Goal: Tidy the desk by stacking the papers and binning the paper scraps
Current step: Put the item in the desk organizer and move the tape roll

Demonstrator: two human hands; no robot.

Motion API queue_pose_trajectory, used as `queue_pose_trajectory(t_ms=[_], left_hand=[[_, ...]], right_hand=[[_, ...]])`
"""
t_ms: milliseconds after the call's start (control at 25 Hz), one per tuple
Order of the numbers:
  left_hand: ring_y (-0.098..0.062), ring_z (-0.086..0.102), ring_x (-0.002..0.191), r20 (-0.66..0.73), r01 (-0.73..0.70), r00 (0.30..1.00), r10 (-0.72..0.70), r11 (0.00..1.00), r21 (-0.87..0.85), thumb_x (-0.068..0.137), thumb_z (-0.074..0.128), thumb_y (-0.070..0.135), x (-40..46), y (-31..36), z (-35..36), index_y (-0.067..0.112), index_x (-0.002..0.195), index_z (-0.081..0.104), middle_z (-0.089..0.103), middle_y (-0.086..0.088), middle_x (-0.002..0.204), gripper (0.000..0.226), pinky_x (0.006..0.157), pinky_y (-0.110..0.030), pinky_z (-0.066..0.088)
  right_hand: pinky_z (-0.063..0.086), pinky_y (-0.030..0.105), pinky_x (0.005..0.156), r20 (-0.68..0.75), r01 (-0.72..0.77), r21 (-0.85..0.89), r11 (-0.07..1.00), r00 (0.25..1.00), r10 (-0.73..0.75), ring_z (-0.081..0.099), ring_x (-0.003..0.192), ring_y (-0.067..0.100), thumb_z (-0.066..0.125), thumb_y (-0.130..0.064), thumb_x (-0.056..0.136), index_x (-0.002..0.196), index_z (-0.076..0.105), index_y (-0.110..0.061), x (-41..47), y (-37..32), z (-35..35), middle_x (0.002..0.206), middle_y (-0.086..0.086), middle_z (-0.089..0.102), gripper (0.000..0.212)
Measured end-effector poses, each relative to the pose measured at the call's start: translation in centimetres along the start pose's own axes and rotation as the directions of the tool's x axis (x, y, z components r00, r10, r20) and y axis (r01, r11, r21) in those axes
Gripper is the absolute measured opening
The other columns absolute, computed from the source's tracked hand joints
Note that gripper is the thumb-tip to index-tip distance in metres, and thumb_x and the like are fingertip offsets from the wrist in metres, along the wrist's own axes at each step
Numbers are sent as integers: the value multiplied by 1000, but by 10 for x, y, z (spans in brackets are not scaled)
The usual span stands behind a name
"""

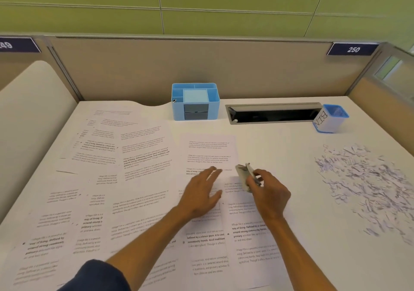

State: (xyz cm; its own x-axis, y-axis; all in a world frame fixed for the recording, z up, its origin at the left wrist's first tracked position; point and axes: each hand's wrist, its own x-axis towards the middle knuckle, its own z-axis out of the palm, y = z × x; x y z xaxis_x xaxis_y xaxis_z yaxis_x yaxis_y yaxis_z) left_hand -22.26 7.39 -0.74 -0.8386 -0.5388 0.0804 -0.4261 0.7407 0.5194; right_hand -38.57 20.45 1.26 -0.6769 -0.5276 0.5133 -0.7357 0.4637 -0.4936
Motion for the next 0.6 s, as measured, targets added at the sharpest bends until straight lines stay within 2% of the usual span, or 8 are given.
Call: queue_pose_trajectory(t_ms=[80, 160, 240, 320, 400, 480, 600], left_hand=[[-16, 17, 149, 41, -40, 998, 41, 999, -34, 97, 46, 50, 15, 15, 2, 28, 156, 9, 14, 3, 164, 73, 120, -36, 20], [-14, 11, 150, 18, -41, 999, 42, 997, -65, 92, 53, 57, 29, 26, -1, 29, 156, -2, 5, 6, 165, 89, 119, -32, 14], [-14, 7, 151, -49, -17, 999, 14, 998, -60, 85, 60, 61, 40, 31, -5, 29, 155, -7, -2, 7, 165, 102, 116, -26, 10], [-16, 12, 151, -159, -4, 987, -7, 997, -72, 80, 67, 61, 50, 33, -8, 30, 154, -8, 0, 7, 165, 110, 114, -27, 15], [-20, 25, 147, -270, -11, 963, -17, 995, -103, 77, 72, 57, 59, 33, -14, 32, 154, -1, 11, 5, 164, 109, 110, -31, 25], [-24, 37, 142, -336, -39, 942, 11, 996, -78, 77, 76, 47, 67, 28, -20, 30, 154, 16, 24, 0, 161, 99, 106, -37, 34], [-25, 49, 132, -318, -20, 948, -3, 998, -67, 78, 80, 31, 77, 17, -31, 24, 147, 38, 41, -4, 152, 81, 100, -41, 51]], right_hand=[[46, 19, 52, 28, -66, 129, 990, 998, 63, 67, 61, 10, 75, -28, 81, 90, 73, -17, 13, -16, -8, 76, -6, 73, 15], [52, 21, 58, 64, -230, 327, 917, 973, 221, 67, 64, 5, 75, -28, 82, 88, 71, -17, 26, -31, -14, 75, -10, 71, 13], [56, 22, 60, 117, -359, 475, 803, 931, 347, 68, 65, 4, 74, -23, 83, 85, 71, -17, 42, -41, -15, 75, -8, 72, 6], [58, 24, 61, 188, -426, 532, 732, 902, 389, 70, 68, 8, 72, -18, 84, 85, 73, -16, 55, -47, -13, 75, -3, 72, 2], [60, 28, 63, 271, -484, 541, 688, 875, 402, 71, 71, 14, 72, -19, 84, 86, 74, -15, 64, -51, -8, 75, -2, 72, 4], [60, 29, 64, 329, -509, 543, 668, 861, 389, 71, 73, 17, 72, -21, 84, 86, 73, -16, 70, -56, -1, 74, -3, 72, 6], [57, 19, 60, 368, -495, 569, 657, 867, 336, 71, 77, 18, 68, -30, 88, 89, 72, -18, 74, -66, 9, 77, -6, 71, 13]])
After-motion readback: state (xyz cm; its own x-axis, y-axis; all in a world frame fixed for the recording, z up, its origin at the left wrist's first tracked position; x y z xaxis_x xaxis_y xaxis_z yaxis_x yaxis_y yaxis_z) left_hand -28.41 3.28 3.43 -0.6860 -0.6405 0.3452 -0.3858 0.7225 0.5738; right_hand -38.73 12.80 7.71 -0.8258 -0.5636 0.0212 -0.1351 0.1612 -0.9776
